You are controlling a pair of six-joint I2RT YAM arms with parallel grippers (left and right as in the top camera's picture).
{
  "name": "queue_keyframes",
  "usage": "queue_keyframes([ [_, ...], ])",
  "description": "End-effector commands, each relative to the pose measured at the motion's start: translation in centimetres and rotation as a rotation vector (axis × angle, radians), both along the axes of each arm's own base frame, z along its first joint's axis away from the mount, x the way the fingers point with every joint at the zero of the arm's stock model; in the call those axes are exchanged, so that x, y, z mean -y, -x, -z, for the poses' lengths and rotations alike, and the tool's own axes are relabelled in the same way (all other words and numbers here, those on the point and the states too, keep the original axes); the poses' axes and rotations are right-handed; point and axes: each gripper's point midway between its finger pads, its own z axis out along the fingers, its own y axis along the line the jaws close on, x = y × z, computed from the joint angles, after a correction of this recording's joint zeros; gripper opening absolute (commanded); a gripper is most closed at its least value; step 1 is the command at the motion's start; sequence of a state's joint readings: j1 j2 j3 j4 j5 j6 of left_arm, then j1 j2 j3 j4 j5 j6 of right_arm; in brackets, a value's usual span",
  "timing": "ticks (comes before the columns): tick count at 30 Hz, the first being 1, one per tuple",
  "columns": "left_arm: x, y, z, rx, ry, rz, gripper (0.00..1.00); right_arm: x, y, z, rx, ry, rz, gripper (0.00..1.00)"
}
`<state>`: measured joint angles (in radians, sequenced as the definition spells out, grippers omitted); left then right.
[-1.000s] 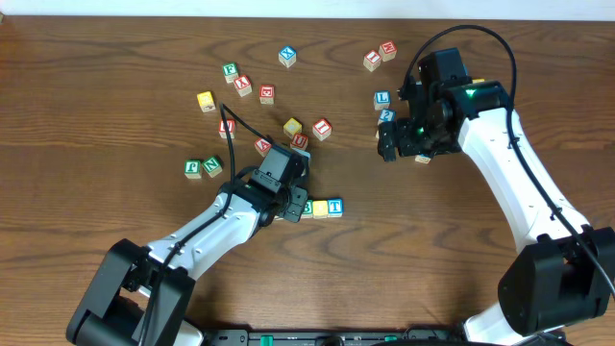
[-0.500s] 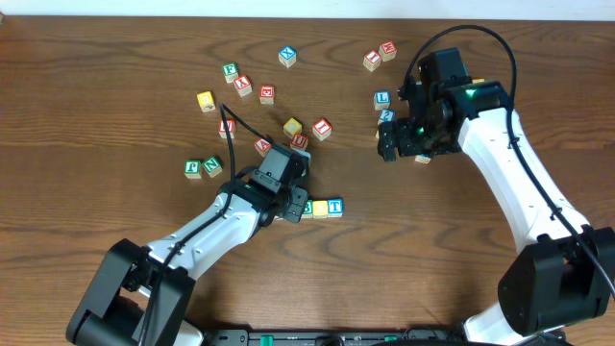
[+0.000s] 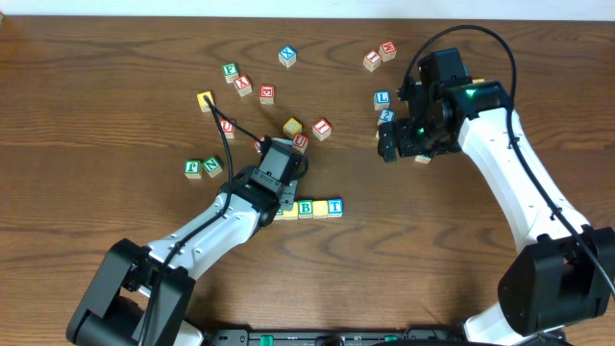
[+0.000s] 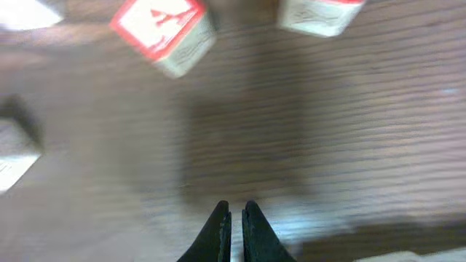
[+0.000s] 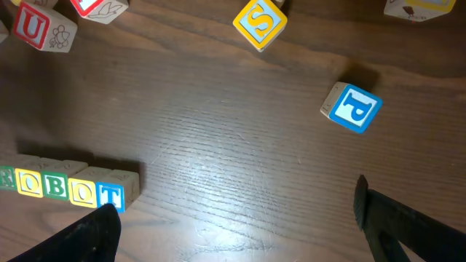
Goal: Spell out ROBOT
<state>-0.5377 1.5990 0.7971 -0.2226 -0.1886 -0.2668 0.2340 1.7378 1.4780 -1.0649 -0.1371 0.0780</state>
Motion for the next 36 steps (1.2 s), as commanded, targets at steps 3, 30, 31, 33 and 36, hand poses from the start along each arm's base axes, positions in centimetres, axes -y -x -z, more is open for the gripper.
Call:
queue_keyframes([
  [3,-3.8,0.9,-0.4,0.001,-0.074,-0.268,0.07,0.1,-0.1,-1.3,0.033,0.004,-0.015,0.99],
  [30,-1.0,4.2,1.2,-0.204,0.024,-0.092,0.07,0.0,-0.2,-1.3,0.039,0.004,-0.024,0.99],
  [31,-1.0,4.2,1.2,-0.204,0.024,-0.092,0.08,0.0,-0.2,-1.3,0.039,0.004,-0.024,0.99],
  [33,-1.0,4.2,1.2,-0.203,0.024,-0.092,0.08,0.0,-0.2,-1.3,0.039,0.004,-0.024,0.99],
  [36,-1.0,4.2,1.2,-0.201,0.025,-0.093,0.08,0.0,-0.2,-1.3,0.04,0.004,-0.024,0.99],
])
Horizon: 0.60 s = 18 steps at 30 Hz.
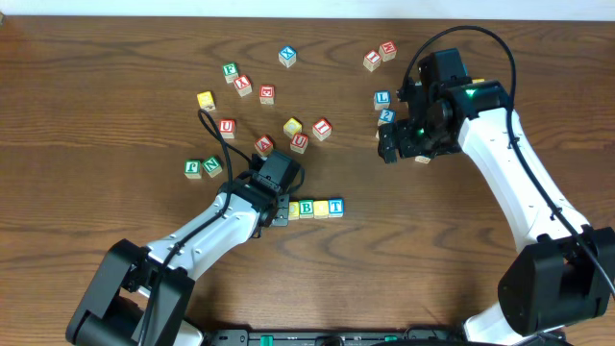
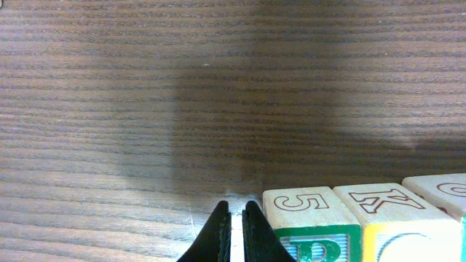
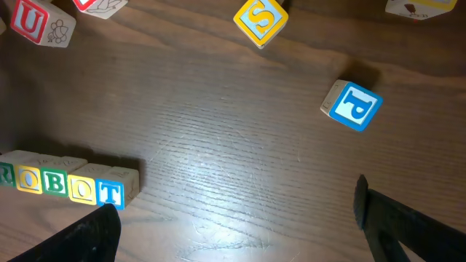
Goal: Spell out ROBOT
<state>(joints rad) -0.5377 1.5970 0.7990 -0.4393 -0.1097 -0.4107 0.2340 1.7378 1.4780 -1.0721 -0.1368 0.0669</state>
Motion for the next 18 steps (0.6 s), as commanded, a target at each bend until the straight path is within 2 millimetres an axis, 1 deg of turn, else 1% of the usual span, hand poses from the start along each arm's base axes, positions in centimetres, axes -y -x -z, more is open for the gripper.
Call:
queue_keyframes([
  [1,0.2,-0.7,-0.8,0.027,0.01,0.009,0.07,-0.1,-0.4,-1.4,0.047,-0.001,-0.013,0.99],
  [3,-0.1,-1.0,-0.9,0.043,-0.008,0.002,0.08,-0.1,-0.4,-1.4,0.049,-0.001,-0.013,0.99],
  [6,-1.3,-1.7,-1.6,0.093,-0.075,-0.022,0.11,-0.1,-0.5,-1.4,0.052,-0.002,-0.014,0.99],
  [7,-2.3,-2.2,-2.5,0.127,-0.105,-0.044,0.12,-0.1,-0.6,-1.4,0.056,-0.003,-0.014,0.99],
  [8,-2.7,-2.3,-2.9,0.139,-0.108,-0.057,0.12,-0.1,-0.6,-1.4,0.056,-0.003,-0.014,0.99],
  [10,-4.5,-3.0,-4.9,0.183,-0.086,-0.118,0.12,-0.1,-0.6,-1.4,0.057,-0.003,-0.013,0.99],
  [13,-6.6,-3.2,-8.1,0.249,-0.056,-0.185,0.12,-0.1,-0.8,-1.5,0.063,-0.004,-0.012,0.99],
  [14,-6.8,-3.2,-9.3,0.271,-0.039,-0.176,0.12,-0.2,-0.8,-1.6,0.069,-0.006,-0.012,0.99],
  [15,-6.5,-3.1,-11.0,0.307,0.006,-0.132,0.13,-0.2,-0.9,-1.8,0.076,-0.007,-0.013,0.99],
  [16,-5.7,-3.0,-13.3,0.36,0.074,-0.072,0.17,-0.2,-0.9,-2.4,0.095,-0.011,-0.013,0.99],
  [17,-5.4,-2.8,-14.3,0.387,0.101,-0.056,0.23,-0.2,-0.8,-3.0,0.114,-0.015,-0.016,0.99],
  [18,-5.3,-2.5,-16.0,0.441,0.133,-0.053,0.25,-0.1,-0.7,-4.4,0.154,-0.021,-0.023,0.99],
])
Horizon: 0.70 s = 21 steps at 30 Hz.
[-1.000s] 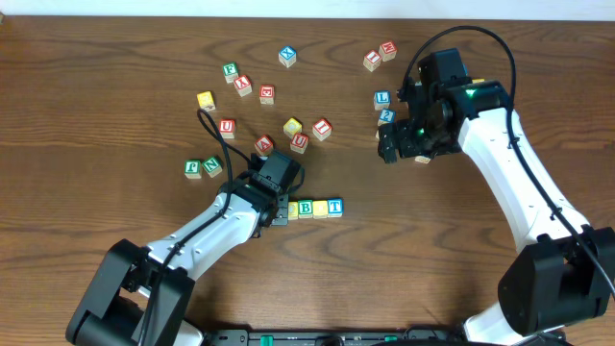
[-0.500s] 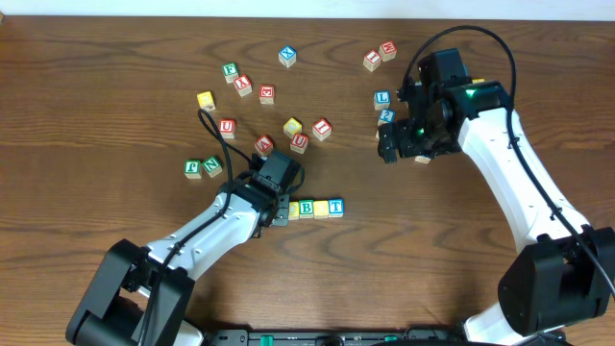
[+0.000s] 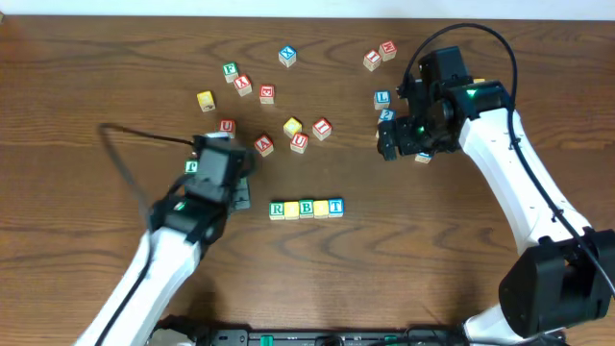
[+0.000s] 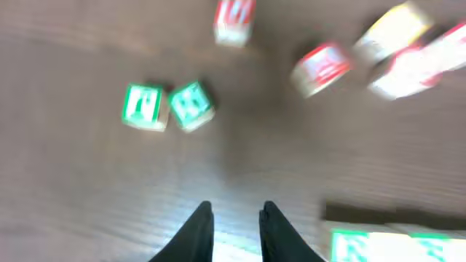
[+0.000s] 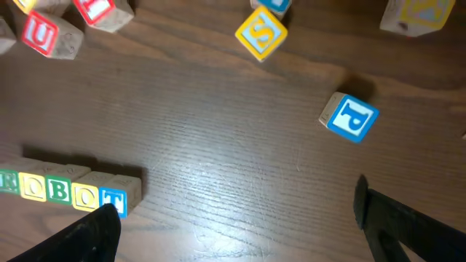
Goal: Spell out ROBOT
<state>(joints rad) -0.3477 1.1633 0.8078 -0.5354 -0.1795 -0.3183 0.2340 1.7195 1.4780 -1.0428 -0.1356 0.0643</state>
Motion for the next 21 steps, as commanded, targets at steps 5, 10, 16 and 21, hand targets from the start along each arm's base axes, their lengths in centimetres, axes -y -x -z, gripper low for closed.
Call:
queue_keyframes([
  [5,0.6,2.4,-11.7,0.369,0.153,0.102,0.66,2.4,3.8,-13.5,0.383,0.004,0.02,0.99],
  [10,0.3,3.1,-13.1,0.421,0.168,0.103,0.94,4.1,8.8,-17.0,0.456,0.009,0.037,0.99],
  [16,0.3,3.1,-12.9,0.415,0.166,0.102,0.95,4.5,10.3,-17.4,0.458,0.012,0.039,0.99],
  [21,0.3,3.1,-12.8,0.413,0.165,0.102,0.95,4.5,10.3,-17.4,0.458,0.012,0.039,0.99],
])
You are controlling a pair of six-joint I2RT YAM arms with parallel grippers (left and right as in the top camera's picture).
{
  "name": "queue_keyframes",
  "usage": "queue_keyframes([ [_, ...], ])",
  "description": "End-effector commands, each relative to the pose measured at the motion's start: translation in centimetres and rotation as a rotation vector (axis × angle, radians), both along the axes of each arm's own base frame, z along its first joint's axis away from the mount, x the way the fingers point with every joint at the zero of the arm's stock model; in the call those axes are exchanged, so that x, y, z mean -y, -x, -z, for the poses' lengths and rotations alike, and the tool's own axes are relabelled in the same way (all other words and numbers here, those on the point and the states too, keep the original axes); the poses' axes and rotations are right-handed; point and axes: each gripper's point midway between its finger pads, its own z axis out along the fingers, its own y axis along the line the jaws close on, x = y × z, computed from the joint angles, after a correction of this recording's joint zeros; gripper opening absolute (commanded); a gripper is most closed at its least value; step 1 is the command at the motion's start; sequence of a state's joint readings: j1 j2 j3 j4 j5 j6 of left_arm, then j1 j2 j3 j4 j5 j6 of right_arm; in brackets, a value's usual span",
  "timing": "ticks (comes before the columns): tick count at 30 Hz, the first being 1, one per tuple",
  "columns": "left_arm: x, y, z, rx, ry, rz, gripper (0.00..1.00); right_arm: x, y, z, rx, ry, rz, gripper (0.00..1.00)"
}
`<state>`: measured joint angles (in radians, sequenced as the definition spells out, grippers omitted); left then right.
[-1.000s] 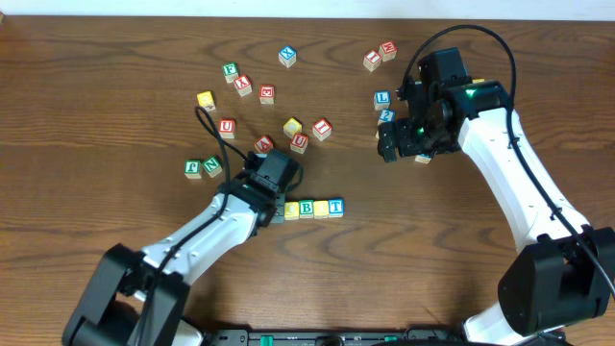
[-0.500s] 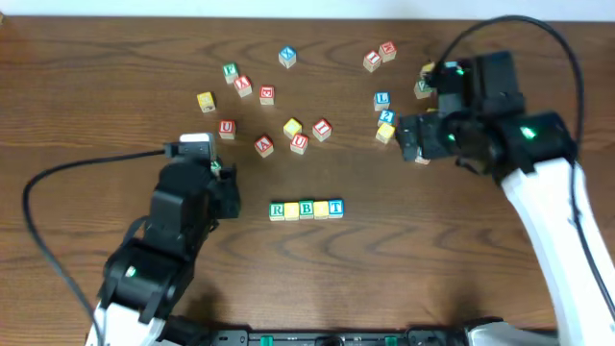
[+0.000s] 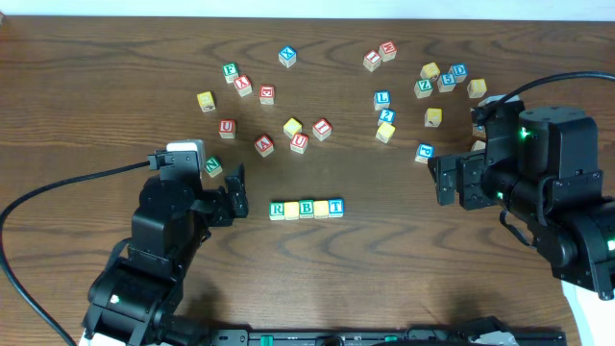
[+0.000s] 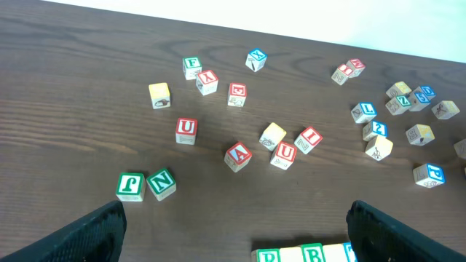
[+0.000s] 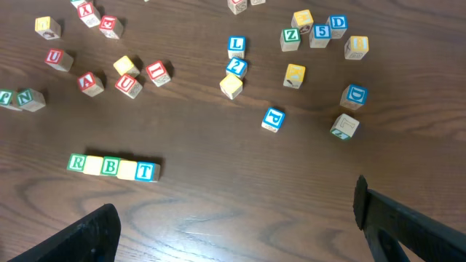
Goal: Spell out ROBOT
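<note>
Five letter blocks stand in one touching row [image 3: 306,208] reading R, O, B, O, T: green R, yellow O, green B, yellow O, blue T. The right wrist view shows the whole row [image 5: 113,167]; the left wrist view catches only its top edge [image 4: 306,255]. My left gripper [image 3: 231,190] is left of the row, raised above the table, and wide open [image 4: 233,215] with nothing in it. My right gripper [image 3: 442,181] hangs high at the right, far from the row, also open and empty [image 5: 234,207].
Loose letter blocks lie scattered across the back half of the table [image 3: 115,58]: green J and N [image 3: 207,165] at the left, red U, A and I [image 3: 300,142] behind the row, a blue P [image 3: 424,152], and a cluster [image 3: 444,79] at back right.
The left gripper, nearly shut and low left of the row, now stands wide open and higher, pulled back. The right arm has drawn back to the right and risen. The row has not moved.
My left gripper was shut low over the row's left end. Then it stood shut right beside the R block. Then it was away to the left, near the green blocks. The right gripper hung open throughout. Now both grippers are open and withdrawn from the row.
</note>
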<state>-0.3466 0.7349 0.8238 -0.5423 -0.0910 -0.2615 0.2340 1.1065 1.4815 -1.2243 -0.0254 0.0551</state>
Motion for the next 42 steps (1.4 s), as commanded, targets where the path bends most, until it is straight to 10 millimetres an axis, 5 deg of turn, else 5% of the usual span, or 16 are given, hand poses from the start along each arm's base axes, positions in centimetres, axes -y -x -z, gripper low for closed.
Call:
queue_keyframes([
  [1,-0.1,-0.1,-0.7,0.015,0.001,-0.001,0.95,0.1,0.0,-0.3,0.011,0.015,-0.004,0.99],
  [9,-0.1,-0.1,-0.7,0.014,0.0,-0.001,0.95,0.1,0.0,-0.3,0.01,0.015,-0.004,0.99],
  [14,-1.6,4.4,1.9,-0.002,0.058,-0.031,0.95,0.1,0.0,-0.3,0.01,0.015,-0.003,0.99],
  [17,-3.2,5.6,2.2,0.181,0.218,-0.12,0.95,0.1,0.0,-0.3,0.01,0.015,-0.004,0.99],
  [22,-4.5,3.4,1.0,0.552,0.345,-0.132,0.95,0.1,0.0,-0.3,0.009,0.015,-0.003,0.99],
  [26,-4.6,2.7,1.6,0.66,0.254,-0.108,0.95,0.1,0.0,-0.3,0.009,0.015,-0.004,0.99],
  [35,-5.9,2.1,11.0,0.381,-0.001,-0.12,0.95,0.1,0.0,-0.3,0.009,0.015,-0.004,0.99],
  [42,-5.9,2.1,11.0,0.38,-0.001,-0.12,0.95,0.1,0.0,-0.3,0.009,0.016,-0.004,0.99],
])
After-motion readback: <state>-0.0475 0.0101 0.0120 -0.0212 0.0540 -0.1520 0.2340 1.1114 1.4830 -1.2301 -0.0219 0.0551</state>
